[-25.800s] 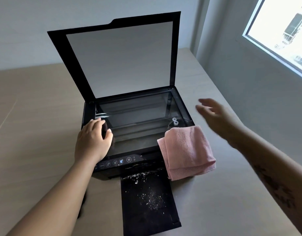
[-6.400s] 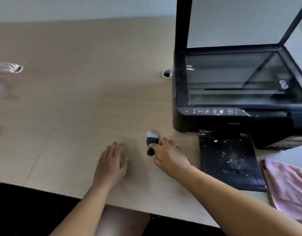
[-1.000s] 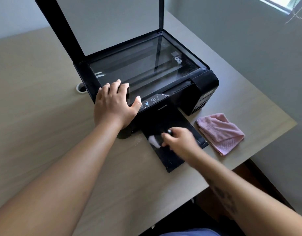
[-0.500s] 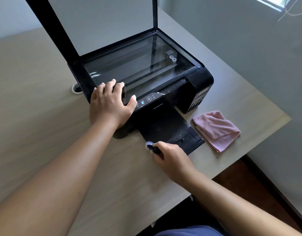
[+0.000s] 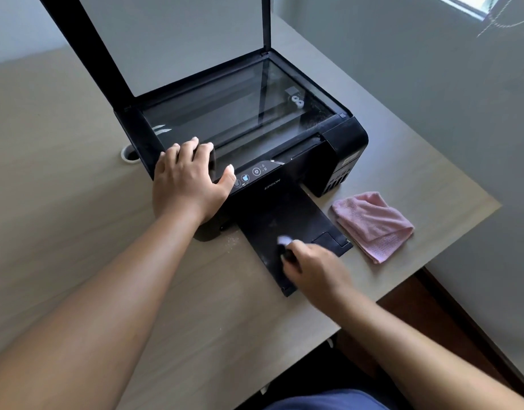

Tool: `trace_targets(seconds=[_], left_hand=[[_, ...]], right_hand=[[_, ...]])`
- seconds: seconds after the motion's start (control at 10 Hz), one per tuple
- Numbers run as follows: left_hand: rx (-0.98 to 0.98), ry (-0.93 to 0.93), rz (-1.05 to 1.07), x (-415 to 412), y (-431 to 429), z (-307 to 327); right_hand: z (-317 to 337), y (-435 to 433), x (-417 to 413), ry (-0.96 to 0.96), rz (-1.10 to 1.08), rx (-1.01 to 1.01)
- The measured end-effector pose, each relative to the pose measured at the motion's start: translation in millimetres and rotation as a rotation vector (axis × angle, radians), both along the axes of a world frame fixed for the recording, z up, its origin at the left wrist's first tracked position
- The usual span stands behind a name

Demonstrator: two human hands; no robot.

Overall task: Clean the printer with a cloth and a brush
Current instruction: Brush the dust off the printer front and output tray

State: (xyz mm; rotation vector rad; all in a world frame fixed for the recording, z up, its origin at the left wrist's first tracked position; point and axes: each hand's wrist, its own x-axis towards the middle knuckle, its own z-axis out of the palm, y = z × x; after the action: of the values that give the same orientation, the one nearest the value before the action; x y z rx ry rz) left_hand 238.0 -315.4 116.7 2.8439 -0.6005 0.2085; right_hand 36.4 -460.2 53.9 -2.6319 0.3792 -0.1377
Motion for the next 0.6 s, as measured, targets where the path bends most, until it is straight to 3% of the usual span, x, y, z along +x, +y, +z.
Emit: trace_targets(seconds=[0.1,0.2,0.3,0.4,0.5,0.6], left_hand=[[0.004,-0.003,-0.003,0,0,0],[0.002,-0.004,-0.003,0,0,1],[-0.001,-0.003,-0.003,0,0,0],[0.0,-0.004,-0.001,1,0,-1],[-0.001,-0.005,-0.005,1,0,-1],[-0.01,-0.003,-0.003,1,0,-1]], right_hand=[[2,8,1,0.035,-0.156,0.493],[-2,-20,7,0.035,-0.38,0.699],[9,-57,4,-0.069,-0.475,0.484],[17,-67,-4,-0.118,-0.322,0.067],[9,-42,-14,0.005,-0.103,0.067],[7,-36,-20,0.019,-0.193,0.479]])
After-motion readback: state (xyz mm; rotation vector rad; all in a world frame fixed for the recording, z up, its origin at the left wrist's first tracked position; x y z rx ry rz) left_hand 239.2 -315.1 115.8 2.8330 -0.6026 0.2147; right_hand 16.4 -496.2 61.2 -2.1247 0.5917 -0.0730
